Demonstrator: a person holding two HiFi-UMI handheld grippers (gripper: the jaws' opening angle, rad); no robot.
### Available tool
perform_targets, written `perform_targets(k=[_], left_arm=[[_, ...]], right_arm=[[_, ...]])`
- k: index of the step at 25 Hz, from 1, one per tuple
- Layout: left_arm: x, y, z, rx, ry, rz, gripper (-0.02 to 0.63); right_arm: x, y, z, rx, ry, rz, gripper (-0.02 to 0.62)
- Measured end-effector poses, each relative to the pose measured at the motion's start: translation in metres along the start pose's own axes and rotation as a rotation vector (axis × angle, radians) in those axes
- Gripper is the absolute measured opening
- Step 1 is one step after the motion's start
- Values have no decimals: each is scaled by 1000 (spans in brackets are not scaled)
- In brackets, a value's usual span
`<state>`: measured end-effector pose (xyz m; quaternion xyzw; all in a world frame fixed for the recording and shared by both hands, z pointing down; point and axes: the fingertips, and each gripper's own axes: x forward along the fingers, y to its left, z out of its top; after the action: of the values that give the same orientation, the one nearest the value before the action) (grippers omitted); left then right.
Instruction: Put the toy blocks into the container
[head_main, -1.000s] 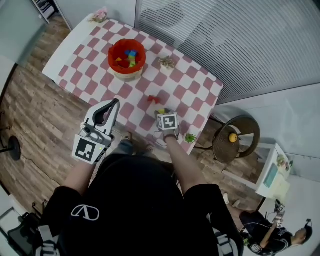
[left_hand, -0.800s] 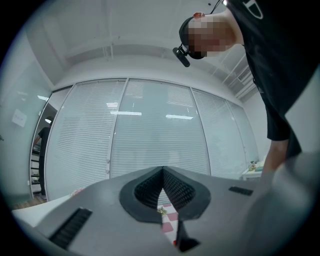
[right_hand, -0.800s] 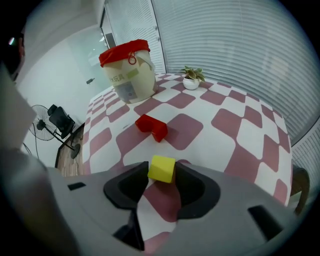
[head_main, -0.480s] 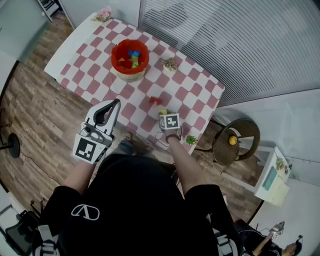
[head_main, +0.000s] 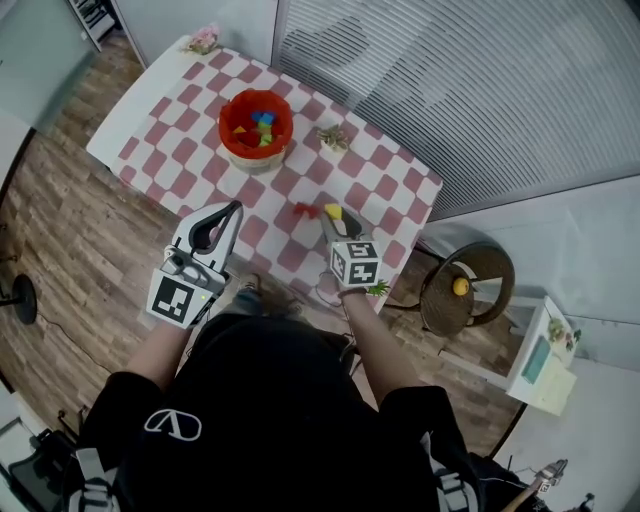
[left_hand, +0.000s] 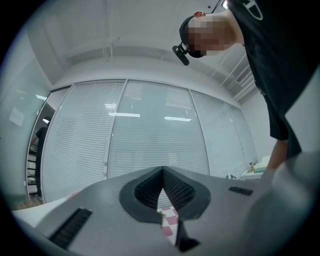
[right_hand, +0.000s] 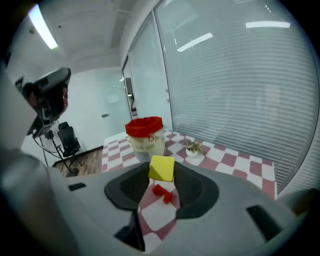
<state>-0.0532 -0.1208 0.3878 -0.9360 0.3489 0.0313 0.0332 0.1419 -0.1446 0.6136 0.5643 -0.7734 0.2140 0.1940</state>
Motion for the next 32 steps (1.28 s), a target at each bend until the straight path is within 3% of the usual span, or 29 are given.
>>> perform_targets(k=[11, 16, 20, 32], left_arm=[[8, -2, 11, 8, -27, -8, 6], [8, -1, 14, 11, -35, -3, 6], [7, -2, 14, 11, -36, 0, 5], [-1, 7, 15, 20, -37, 29, 6]], right_arm=[[-100, 39, 140, -126, -480, 43, 153], [-137, 62, 175, -232, -676, 49, 152], [-144, 71, 181, -252, -722, 49, 152], [-103, 82, 211, -253, -725, 110, 152]])
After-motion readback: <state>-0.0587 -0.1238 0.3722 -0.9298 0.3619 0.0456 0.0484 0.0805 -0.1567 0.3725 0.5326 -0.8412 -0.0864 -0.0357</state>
